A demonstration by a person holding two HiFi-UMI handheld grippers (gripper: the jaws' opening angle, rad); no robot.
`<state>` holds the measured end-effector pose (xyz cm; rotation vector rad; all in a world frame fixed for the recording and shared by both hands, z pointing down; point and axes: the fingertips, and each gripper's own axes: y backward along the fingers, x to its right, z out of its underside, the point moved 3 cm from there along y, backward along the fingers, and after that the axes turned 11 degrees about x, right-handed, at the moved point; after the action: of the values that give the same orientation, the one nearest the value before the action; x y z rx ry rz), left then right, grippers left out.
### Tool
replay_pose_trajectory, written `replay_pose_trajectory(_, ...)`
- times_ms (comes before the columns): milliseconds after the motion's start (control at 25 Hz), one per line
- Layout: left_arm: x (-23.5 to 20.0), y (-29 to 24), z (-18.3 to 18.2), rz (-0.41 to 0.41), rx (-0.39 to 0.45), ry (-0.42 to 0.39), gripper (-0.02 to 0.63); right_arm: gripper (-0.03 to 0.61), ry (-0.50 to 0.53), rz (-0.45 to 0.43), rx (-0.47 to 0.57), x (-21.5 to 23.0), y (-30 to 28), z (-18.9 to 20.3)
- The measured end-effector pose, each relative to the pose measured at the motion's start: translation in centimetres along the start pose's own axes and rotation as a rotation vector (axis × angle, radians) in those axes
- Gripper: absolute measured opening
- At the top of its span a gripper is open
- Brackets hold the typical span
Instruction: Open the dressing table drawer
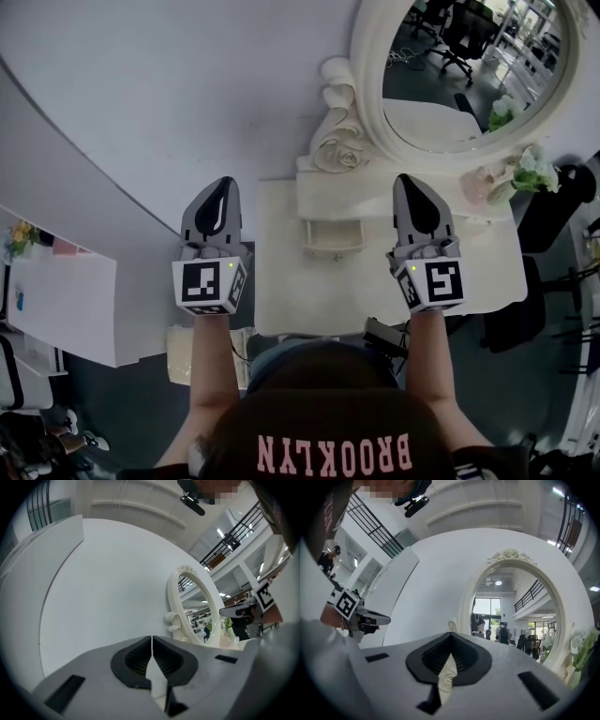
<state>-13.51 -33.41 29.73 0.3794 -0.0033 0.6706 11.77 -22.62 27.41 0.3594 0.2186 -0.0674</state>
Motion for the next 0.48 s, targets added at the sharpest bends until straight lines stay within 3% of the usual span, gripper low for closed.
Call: replay_pose_trajectory(480,0.50,-0.16,-0.43,0.013,0.010,0.002,0.008,-0.002,-0.009,-0.016,-0.013,-0.15,0.36,0.16)
